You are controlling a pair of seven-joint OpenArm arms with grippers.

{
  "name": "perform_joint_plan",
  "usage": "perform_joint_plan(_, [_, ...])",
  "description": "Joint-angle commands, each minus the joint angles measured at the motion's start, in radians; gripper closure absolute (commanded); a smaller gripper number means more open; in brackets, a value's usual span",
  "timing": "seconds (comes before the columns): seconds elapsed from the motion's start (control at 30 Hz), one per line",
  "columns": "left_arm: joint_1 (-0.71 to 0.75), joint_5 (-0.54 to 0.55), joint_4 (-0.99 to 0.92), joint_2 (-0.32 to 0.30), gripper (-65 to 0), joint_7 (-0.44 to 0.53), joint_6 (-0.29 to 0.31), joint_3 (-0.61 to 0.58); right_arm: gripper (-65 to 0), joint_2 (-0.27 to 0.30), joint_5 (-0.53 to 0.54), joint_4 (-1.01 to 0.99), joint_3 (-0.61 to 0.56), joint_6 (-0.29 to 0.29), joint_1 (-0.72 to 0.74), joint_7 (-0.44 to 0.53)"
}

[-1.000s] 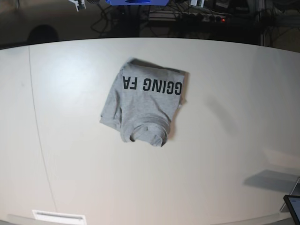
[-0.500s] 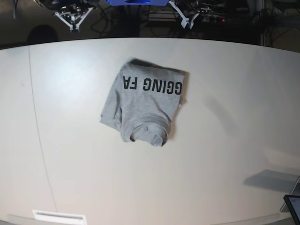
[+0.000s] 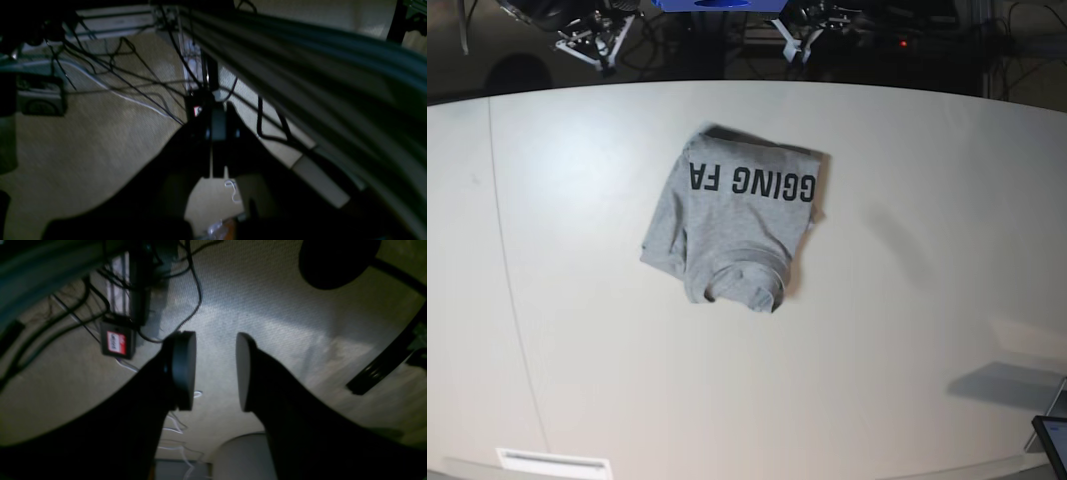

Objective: Fold the T-shirt properly

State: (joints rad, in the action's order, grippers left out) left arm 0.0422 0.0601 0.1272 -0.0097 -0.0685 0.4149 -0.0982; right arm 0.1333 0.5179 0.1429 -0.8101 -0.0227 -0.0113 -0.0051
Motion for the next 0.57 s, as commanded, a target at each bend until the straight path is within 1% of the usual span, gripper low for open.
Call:
perform_joint_plan(0.0, [-0.011,0.002,0.005,-0.003,-0.5,-0.003,0.002,0.001,-19.9,0.019,0.0,0.001,-0.007,-0.003,0.003,0.004])
perform_joint_plan(0.03, [-0.026,0.002,-0.001,-0.003,-0.8,-0.006,0.002,0.001,-19.9,0.022,0.003,0.001,-0.009,-0.003,0.0,0.004])
perform_joint_plan(0.07, [-0.032,0.001,-0.002,-0.003,-2.9,-0.006,0.002,0.001,-19.9,0.027,0.002,0.001,-0.01,-0.003,-0.005,0.004])
perform_joint_plan(0.1, [-0.034,-0.004,-0.002,-0.005,-5.9,-0.006,0.002,-0.001,-19.9,0.033,0.0,0.001,-0.012,-0.003,-0.005,0.004])
perform_joint_plan(0.17, [-0.04,0.002,-0.002,-0.008,-14.8,-0.006,0.002,-0.001,-19.9,0.035,0.0,-0.001,-0.012,-0.003,-0.006,0.004])
perform_joint_plan(0.23, [-0.032,-0.007,-0.002,-0.008,-20.0,-0.006,0.002,-0.01,-19.9,0.036,0.0,-0.001,-0.012,-0.003,-0.006,0.004])
perform_joint_plan(0.53, [-0.023,0.002,0.007,-0.002,-20.3,0.005,0.002,0.001,-19.9,0.03,0.003,0.001,-0.009,-0.003,-0.013,0.004])
